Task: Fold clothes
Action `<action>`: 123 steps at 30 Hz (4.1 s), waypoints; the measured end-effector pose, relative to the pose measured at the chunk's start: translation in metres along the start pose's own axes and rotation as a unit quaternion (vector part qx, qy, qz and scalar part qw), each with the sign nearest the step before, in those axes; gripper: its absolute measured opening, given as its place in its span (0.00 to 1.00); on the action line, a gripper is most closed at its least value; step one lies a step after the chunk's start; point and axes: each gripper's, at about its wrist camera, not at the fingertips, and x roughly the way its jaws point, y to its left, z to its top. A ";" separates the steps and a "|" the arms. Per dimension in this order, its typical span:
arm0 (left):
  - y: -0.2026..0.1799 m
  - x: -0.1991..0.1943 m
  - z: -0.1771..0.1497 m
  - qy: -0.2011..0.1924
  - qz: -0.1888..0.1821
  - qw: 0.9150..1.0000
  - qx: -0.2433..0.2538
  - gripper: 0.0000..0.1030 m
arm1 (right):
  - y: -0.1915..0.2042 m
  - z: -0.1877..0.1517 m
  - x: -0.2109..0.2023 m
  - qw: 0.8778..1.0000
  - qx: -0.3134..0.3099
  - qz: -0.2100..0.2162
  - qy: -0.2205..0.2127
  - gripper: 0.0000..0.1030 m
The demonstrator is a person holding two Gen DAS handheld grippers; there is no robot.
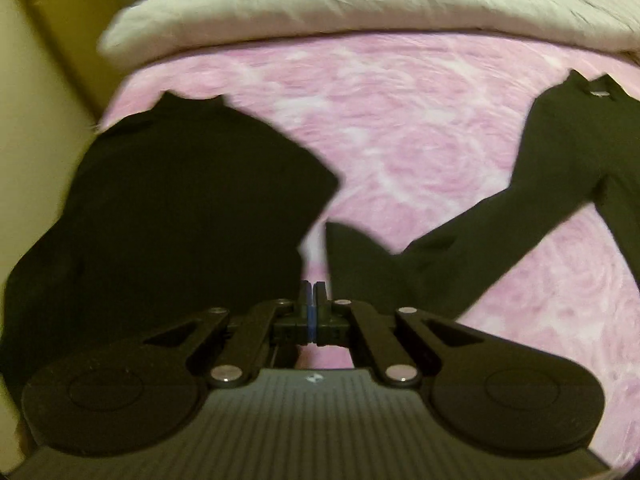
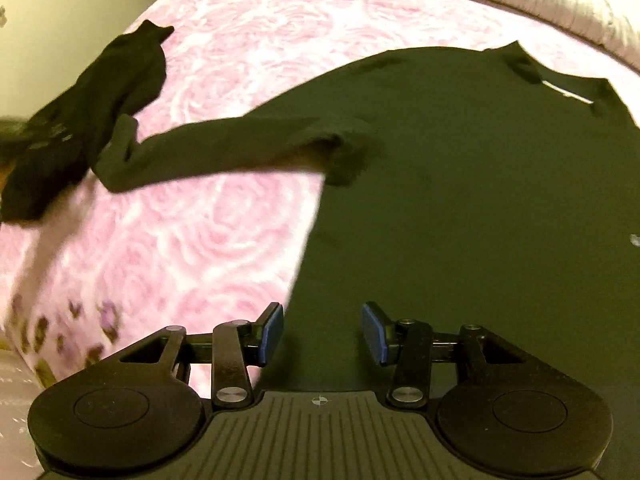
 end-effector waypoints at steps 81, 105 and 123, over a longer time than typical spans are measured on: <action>0.031 -0.004 -0.041 -0.098 -0.056 0.978 -0.174 0.14 | 0.164 0.169 0.149 0.809 -0.583 0.066 0.024 0.01; 0.002 0.024 -0.018 -0.057 -0.019 0.987 -0.149 0.31 | 0.070 0.060 0.086 0.996 -0.073 -0.011 -0.054 0.42; -0.218 0.142 0.152 -0.063 -0.240 0.963 0.103 0.30 | -0.006 -0.011 0.056 0.995 0.092 -0.016 -0.018 0.44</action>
